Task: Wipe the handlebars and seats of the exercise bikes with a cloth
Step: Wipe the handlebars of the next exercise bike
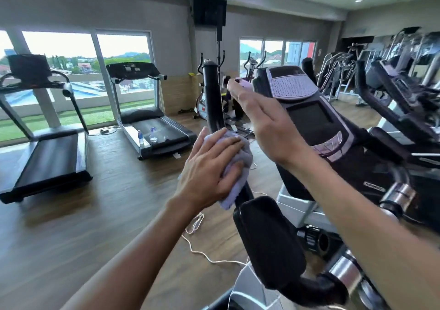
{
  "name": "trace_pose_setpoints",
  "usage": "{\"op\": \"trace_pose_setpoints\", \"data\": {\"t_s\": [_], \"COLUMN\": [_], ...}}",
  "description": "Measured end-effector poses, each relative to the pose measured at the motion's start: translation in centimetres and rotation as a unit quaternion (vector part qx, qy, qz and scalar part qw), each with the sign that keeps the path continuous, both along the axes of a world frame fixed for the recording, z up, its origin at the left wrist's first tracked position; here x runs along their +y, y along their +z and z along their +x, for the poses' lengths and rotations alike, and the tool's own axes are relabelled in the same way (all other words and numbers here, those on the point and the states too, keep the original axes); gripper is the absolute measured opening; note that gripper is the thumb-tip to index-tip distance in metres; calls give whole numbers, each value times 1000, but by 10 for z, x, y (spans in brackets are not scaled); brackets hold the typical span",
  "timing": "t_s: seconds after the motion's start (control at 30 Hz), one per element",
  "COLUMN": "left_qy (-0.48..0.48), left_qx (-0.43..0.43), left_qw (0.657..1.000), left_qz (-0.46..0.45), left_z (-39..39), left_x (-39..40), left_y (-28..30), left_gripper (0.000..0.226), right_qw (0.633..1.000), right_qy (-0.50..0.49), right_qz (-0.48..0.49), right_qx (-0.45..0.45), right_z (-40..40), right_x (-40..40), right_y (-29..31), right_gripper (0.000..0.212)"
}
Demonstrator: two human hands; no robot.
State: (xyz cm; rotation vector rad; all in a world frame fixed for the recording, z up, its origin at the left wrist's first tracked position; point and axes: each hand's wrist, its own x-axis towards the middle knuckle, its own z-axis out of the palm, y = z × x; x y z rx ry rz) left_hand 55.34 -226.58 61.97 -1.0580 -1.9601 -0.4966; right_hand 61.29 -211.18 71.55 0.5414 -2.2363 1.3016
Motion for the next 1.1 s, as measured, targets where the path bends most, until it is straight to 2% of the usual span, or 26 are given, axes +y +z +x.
{"op": "trace_pose_setpoints", "data": {"t_s": [0.07, 0.13, 0.27, 0.33, 0.43, 0.5, 0.57, 0.63, 0.7, 0.8, 0.87, 0.93, 1.0, 1.1], "left_qy": [-16, -31, -70, -116, -141, -86, -63, -102, -168, -192, -139, -101, -128, -189], "left_qx": [44, 65, 84, 96, 130, 117, 89, 74, 93, 147, 150, 113, 88, 142], "left_qw": [998, 996, 994, 988, 974, 984, 993, 991, 978, 959, 973, 988, 986, 971], "left_qz": [-45, -45, 9, -23, -122, -100, -49, -45, -81, -149, -106, -2, 58, 17], "left_z": [-11, -15, 6, 9, -24, -43, -36, -12, -1, -35, -55, -44, -18, -21], "left_x": [5, 12, 16, 10, 3, 6, 10, 12, 8, 6, 6, 8, 15, 10], "left_y": [15, 24, 4, 2, 33, 54, 50, 26, 14, 43, 61, 45, 13, 7], "left_gripper": [35, 28, 21, 20, 22, 25, 23, 21, 21, 24, 25, 23, 18, 17], "right_qw": [999, 996, 964, 952, 947, 946, 946, 947, 947, 946, 942, 940, 939, 938], "right_qy": [-26, -92, -217, -256, -277, -275, -280, -287, -289, -277, -276, -278, -277, -267], "right_qz": [-24, -5, 154, 170, 156, 165, 156, 138, 134, 158, 176, 181, 185, 197], "right_qx": [12, 10, -11, -10, -36, -43, -51, -48, -45, -61, -71, -79, -88, -101], "right_z": [39, 64, 83, 87, 93, 96, 97, 98, 99, 102, 104, 105, 105, 108], "right_x": [-2, -6, -20, -25, -28, -28, -29, -31, -32, -32, -33, -35, -36, -36], "right_y": [-38, -77, -125, -129, -130, -133, -133, -132, -130, -129, -130, -132, -131, -130], "right_gripper": [53, 56, 67, 69, 71, 71, 70, 68, 65, 67, 69, 71, 74, 75]}}
